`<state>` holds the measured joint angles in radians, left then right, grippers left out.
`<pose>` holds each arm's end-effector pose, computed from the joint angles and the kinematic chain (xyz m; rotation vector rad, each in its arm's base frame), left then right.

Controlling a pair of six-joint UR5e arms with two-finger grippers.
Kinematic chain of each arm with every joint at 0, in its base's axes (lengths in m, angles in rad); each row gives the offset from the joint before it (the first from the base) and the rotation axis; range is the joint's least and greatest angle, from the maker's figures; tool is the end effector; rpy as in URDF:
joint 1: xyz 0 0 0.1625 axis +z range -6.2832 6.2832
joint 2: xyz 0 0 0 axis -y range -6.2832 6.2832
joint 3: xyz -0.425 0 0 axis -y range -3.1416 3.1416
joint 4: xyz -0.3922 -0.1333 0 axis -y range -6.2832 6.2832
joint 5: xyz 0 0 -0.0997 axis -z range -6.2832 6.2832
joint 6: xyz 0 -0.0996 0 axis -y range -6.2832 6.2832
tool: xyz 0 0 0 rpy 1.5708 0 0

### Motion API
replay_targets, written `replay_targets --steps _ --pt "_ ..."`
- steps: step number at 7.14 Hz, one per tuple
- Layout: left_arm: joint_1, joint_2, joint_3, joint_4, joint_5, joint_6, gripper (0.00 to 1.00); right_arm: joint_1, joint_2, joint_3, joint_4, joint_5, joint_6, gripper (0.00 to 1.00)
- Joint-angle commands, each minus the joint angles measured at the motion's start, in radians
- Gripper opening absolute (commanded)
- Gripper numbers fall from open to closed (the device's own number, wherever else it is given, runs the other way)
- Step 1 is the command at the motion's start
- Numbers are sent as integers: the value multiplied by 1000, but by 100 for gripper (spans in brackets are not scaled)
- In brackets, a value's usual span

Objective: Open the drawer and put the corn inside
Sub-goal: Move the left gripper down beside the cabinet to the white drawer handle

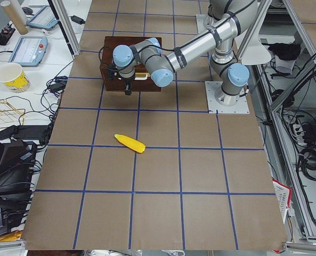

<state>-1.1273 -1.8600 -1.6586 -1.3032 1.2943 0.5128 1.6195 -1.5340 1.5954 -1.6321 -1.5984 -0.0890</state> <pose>0.1016 -0.5878 0.3193 -0.0769 -2.8450 0.0438 0.1551 -0.4998 0.4636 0.2142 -3.1066 -0.0010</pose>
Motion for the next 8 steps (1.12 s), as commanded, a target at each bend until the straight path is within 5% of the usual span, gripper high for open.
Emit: replay_targets --steps 1,8 --pt "-34 -8 -35 103 -1 -100 100 2 0 0 0 0 0 100" --pt "-32 -33 -41 101 -50 -86 100 -1 0 0 0 0 0 100"
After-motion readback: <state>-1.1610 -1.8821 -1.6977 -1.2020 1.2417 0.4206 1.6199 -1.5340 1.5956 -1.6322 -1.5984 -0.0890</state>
